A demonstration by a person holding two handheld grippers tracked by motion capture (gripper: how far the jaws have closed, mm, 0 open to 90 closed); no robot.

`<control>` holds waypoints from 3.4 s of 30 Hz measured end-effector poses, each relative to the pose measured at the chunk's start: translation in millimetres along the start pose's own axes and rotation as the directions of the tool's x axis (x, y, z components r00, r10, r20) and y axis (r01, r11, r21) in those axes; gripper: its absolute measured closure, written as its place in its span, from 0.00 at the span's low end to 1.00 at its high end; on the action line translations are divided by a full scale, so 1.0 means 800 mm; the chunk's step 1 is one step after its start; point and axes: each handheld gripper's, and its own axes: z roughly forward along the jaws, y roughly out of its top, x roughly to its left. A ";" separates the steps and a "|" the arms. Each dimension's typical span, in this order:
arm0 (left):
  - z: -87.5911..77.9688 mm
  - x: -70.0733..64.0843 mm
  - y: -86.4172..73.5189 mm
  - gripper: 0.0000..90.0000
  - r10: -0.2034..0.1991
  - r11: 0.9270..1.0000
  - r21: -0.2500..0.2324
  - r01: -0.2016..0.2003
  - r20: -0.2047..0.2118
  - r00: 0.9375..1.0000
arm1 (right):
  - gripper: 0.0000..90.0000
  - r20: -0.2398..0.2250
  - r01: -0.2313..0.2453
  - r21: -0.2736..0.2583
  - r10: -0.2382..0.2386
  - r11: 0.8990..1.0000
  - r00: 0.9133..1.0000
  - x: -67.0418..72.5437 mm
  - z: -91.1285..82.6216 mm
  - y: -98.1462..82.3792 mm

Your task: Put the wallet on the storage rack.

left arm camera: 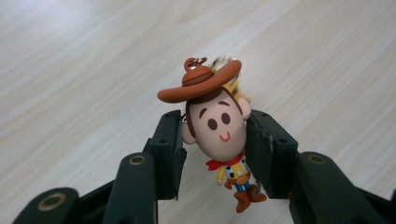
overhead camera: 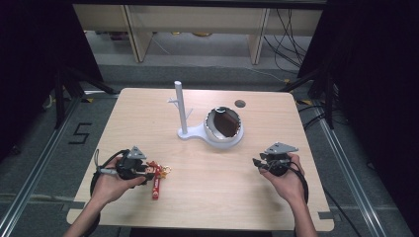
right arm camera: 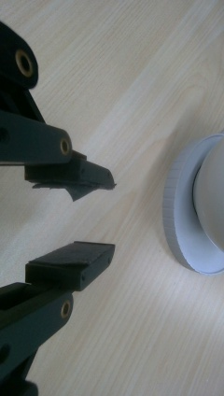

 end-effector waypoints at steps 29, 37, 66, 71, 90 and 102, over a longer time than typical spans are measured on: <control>-0.044 0.010 0.069 0.63 -0.049 0.882 -0.471 -0.016 -0.126 0.991 | 0.68 -0.002 -0.017 0.001 0.017 1.000 1.000 0.003 0.002 -0.004; -0.054 0.018 0.091 0.63 -0.061 0.852 -0.523 -0.024 -0.146 0.987 | 0.68 -0.002 -0.025 0.004 0.025 1.000 1.000 0.005 0.003 -0.004; -0.049 0.034 0.129 0.63 -0.084 0.825 -0.565 -0.018 -0.153 0.985 | 0.67 -0.001 -0.010 -0.004 0.010 1.000 1.000 0.004 0.008 -0.008; -0.048 0.034 0.133 0.63 -0.084 0.824 -0.566 -0.018 -0.154 0.985 | 0.67 0.000 -0.010 -0.005 0.010 1.000 1.000 0.004 0.008 -0.009; -0.043 0.028 0.152 0.63 -0.063 0.824 -0.566 -0.035 -0.154 0.986 | 0.67 -0.009 -0.030 0.016 0.030 0.999 0.999 0.007 0.008 -0.009; -0.040 0.020 0.159 0.63 -0.055 0.831 -0.555 -0.038 -0.149 0.987 | 0.67 -0.006 -0.016 0.005 0.016 1.000 1.000 0.006 0.011 -0.011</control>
